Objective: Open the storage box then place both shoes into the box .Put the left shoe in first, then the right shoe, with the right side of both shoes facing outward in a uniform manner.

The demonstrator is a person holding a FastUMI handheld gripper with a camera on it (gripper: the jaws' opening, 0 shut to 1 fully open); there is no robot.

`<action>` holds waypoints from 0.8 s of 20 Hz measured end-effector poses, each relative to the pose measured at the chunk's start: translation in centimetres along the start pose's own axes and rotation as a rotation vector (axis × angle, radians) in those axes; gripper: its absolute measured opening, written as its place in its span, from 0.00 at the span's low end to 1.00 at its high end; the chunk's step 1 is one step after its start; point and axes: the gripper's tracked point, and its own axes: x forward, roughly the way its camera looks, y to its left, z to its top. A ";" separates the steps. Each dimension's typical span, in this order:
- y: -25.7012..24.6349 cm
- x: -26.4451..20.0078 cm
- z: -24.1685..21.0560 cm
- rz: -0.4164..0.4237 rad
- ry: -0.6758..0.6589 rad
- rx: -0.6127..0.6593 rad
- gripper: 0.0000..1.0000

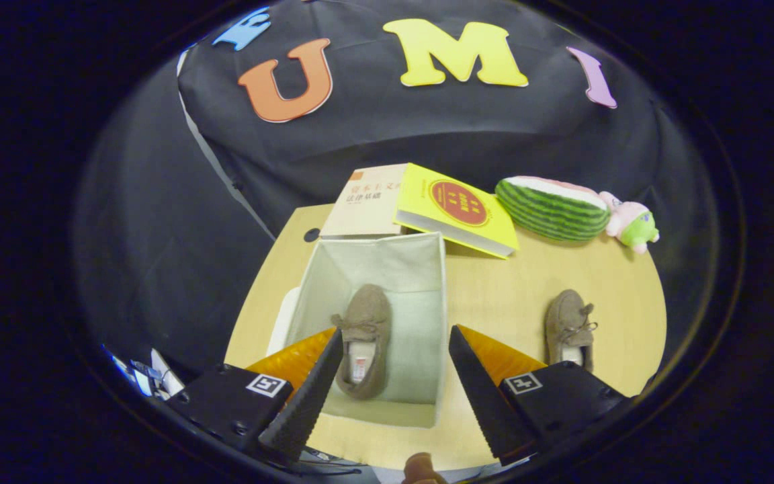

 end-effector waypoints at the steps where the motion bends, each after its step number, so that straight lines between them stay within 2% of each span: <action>1: -1.3 -0.2 0.0 -0.010 -0.004 0.008 1.00; 9: -13.7 1.2 -2.1 -0.116 0.052 0.093 1.00; 16: -24.1 3.1 -5.9 -0.247 0.164 0.096 1.00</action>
